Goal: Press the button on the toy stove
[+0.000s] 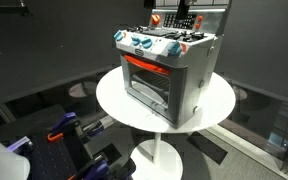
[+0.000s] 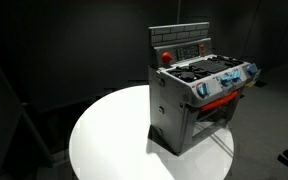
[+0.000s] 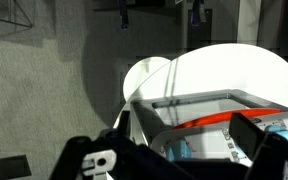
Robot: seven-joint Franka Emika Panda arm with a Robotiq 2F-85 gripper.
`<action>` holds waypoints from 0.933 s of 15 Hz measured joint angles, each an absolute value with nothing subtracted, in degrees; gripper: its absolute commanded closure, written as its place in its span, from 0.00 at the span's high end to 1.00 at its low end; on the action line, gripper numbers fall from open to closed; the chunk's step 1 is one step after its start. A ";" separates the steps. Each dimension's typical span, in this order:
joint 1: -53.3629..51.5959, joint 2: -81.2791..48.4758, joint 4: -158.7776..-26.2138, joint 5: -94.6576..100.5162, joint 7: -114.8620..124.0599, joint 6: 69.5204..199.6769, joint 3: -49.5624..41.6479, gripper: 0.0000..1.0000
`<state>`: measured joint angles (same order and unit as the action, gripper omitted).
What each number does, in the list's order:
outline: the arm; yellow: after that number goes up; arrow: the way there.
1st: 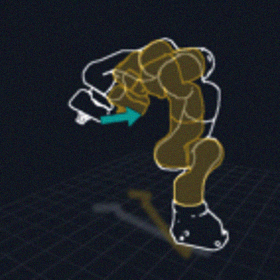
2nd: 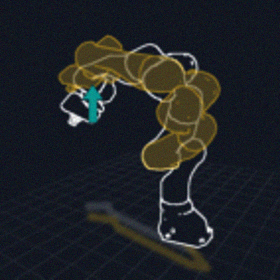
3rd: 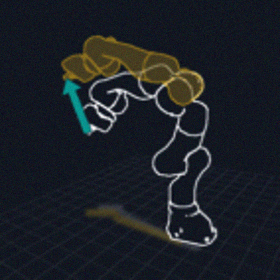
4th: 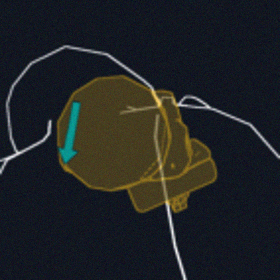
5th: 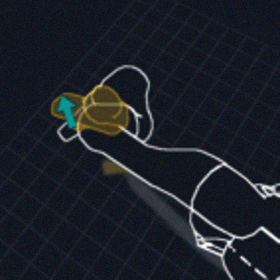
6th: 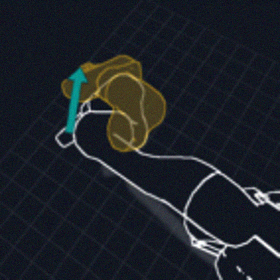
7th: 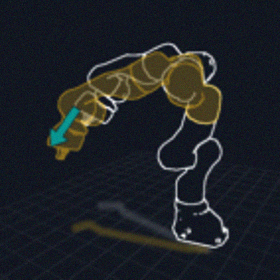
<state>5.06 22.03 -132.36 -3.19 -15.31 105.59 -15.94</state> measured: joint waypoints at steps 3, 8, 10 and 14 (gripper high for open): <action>5.17 21.44 -132.34 -3.00 -14.28 109.86 -13.86 1.00; 5.18 19.17 -132.16 -1.15 -10.21 118.67 -10.23 1.00; 5.18 17.89 -131.95 0.17 -8.19 122.64 -9.00 1.00; 5.19 14.90 -131.53 2.93 -4.16 130.97 -6.90 1.00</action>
